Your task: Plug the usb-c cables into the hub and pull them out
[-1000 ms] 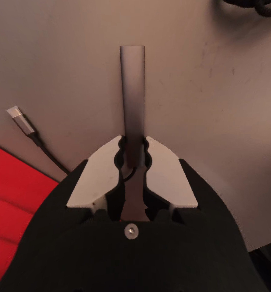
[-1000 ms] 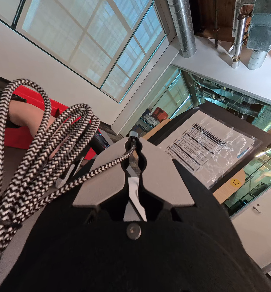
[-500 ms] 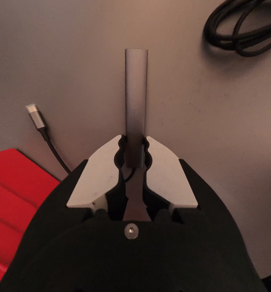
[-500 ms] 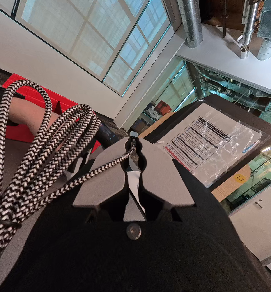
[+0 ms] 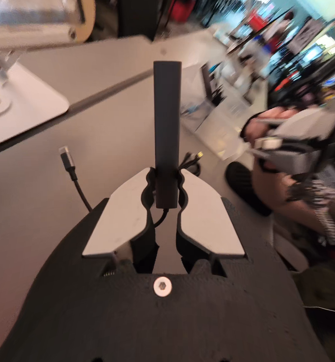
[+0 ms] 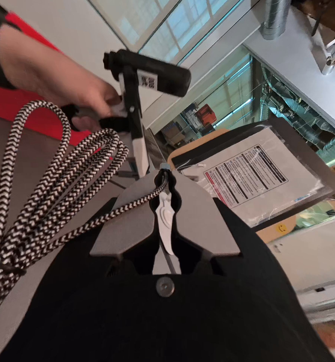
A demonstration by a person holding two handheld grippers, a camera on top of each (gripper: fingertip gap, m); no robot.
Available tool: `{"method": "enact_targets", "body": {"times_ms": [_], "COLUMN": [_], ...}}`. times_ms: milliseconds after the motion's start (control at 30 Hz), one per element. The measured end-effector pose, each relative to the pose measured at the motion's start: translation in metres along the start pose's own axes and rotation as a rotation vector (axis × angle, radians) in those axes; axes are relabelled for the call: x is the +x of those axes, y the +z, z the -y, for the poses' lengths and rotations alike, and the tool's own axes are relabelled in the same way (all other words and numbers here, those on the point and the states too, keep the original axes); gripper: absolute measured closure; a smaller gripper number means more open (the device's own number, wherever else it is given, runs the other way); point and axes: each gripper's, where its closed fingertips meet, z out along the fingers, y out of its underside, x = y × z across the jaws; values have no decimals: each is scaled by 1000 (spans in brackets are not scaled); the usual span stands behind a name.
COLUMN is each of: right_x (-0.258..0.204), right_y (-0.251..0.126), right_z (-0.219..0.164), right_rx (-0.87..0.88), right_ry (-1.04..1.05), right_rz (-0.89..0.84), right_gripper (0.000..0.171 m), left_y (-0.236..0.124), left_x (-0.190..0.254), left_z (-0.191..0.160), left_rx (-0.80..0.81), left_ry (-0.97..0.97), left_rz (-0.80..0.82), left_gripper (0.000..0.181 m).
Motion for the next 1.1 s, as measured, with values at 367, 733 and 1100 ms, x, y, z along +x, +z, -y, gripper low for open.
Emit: {"method": "enact_targets", "body": {"times_ms": [367, 733, 1100], "right_x": [-5, -8, -10], "right_y": [6, 8, 10], "right_z": [-14, -20, -26], "right_rx": [-130, -165, -187], "right_ry": [-64, -100, -108], "right_rz": [5, 16, 20], "right_gripper": [164, 164, 164], "left_y": [6, 7, 10], "left_x": [38, 41, 37], "left_z": [14, 13, 11], "left_rx": [95, 82, 38], "left_ry": [32, 59, 279], "left_rz": [-130, -115, 100], "left_gripper": [160, 160, 160]}}
